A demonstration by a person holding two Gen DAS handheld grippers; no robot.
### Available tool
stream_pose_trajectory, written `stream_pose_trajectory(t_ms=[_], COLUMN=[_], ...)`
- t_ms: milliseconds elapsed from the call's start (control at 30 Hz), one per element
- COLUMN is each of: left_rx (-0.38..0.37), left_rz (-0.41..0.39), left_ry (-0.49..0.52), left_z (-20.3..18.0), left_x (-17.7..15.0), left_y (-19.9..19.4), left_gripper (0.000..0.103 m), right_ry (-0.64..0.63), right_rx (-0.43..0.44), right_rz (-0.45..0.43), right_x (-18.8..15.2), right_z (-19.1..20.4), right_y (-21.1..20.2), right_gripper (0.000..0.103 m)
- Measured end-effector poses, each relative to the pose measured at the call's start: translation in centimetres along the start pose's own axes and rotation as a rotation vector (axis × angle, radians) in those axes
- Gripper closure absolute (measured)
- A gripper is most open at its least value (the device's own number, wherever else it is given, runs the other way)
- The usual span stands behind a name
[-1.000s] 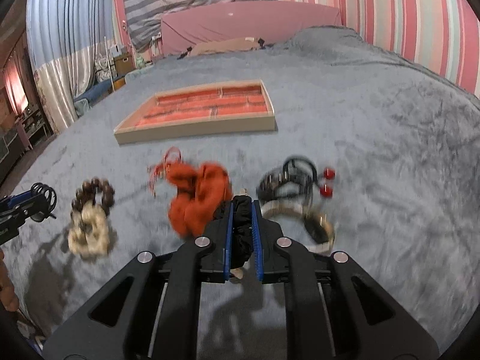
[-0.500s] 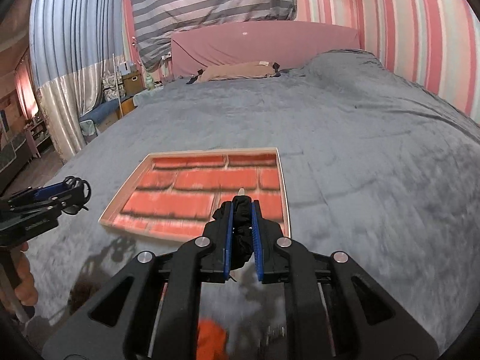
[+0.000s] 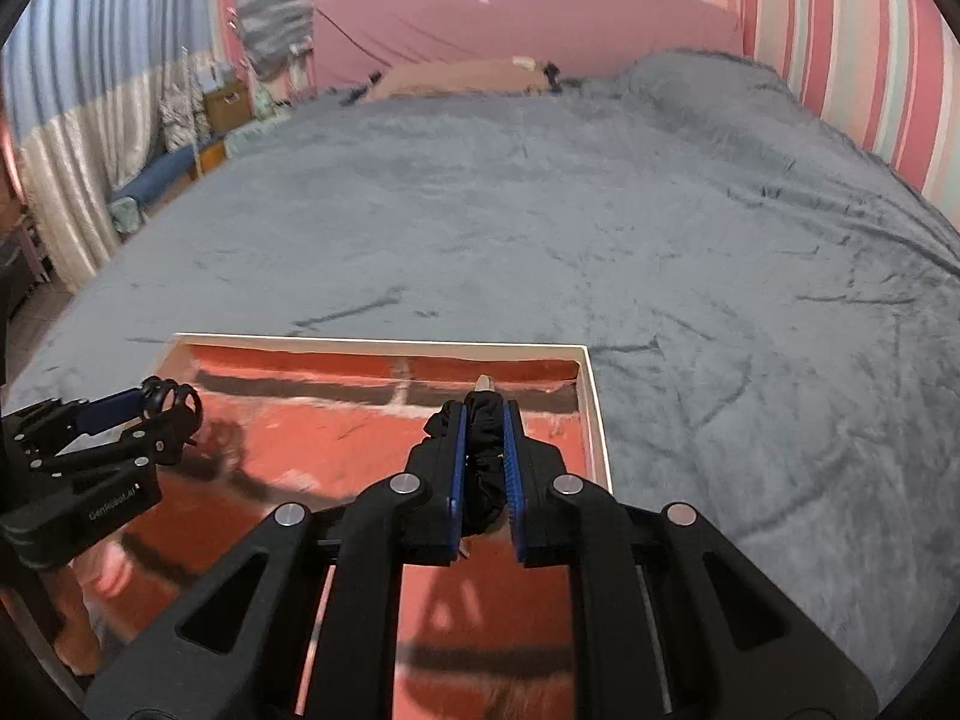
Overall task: Organize jewelry
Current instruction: 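Carry the claw clip and black scrunchie into the tray and open both tools, then withdraw both tools from the tray back toward the remaining jewelry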
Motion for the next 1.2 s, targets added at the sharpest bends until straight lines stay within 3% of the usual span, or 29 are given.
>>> stream_pose_trajectory(t_ms=[133, 467, 500, 633, 667, 800, 900, 1067, 1133, 1200], left_rx=[-0.049, 0.045, 0.049, 0.05, 0.048, 0.005, -0.001, -0.019, -0.009, -0.006], left_rz=[0.03, 0.065, 0.063, 0.057, 0.054, 0.035, -0.008, -0.086, -0.118, -0.144], left_ry=[-0.023, 0.034, 0.039, 0.058, 0.056, 0.025, 0.038, 0.035, 0.028, 0.024], left_z=[-0.7, -1.5, -1.6, -1.7, -1.7, -1.4, -0.8, 1.5, 2.8, 4.0], left_x=[1.6, 2.4, 2.5, 2.2, 2.2, 1.8, 1.2, -1.0, -1.9, -3.4], left_y=[2.0, 4.4, 4.4, 4.2, 4.1, 2.5, -0.1, -6.3, -8.9, -11.7], left_gripper=[0.053, 0.053, 0.052, 0.052, 0.052, 0.051, 0.044, 0.042, 0.033, 0.031], right_ry=[0.045, 0.007, 0.003, -0.016, -0.021, -0.026, -0.043, -0.028, -0.019, -0.014], right_rx=[-0.002, -0.093, -0.094, -0.095, -0.091, -0.079, -0.077, -0.041, -0.027, -0.017], right_rz=[0.075, 0.207, 0.214, 0.182, 0.178, 0.153, 0.1, 0.014, -0.026, -0.055], right_x=[0.3, -1.1, -1.2, -0.8, -0.7, -0.9, -1.4, -3.0, -4.0, -4.9], right_z=[-1.2, -1.9, -1.8, -1.4, -1.4, -1.5, -1.9, -2.8, -3.3, -3.7], right_y=[3.5, 7.3, 7.4, 6.7, 6.5, 4.4, 1.5, -4.9, -8.2, -11.2], right_gripper=[0.09, 0.088, 0.085, 0.052, 0.05, 0.041, 0.035, 0.027, 0.022, 0.02])
Point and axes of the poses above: each gripper's, at about its wrist camera, not at the fingertips, and y roughly the way its jaws point, z to its left, x to its top, the point moved 9 cm from there along y, roughly the way its jaws point, and after that the axes turned 7 degrees about z, right-handed, at the moved point
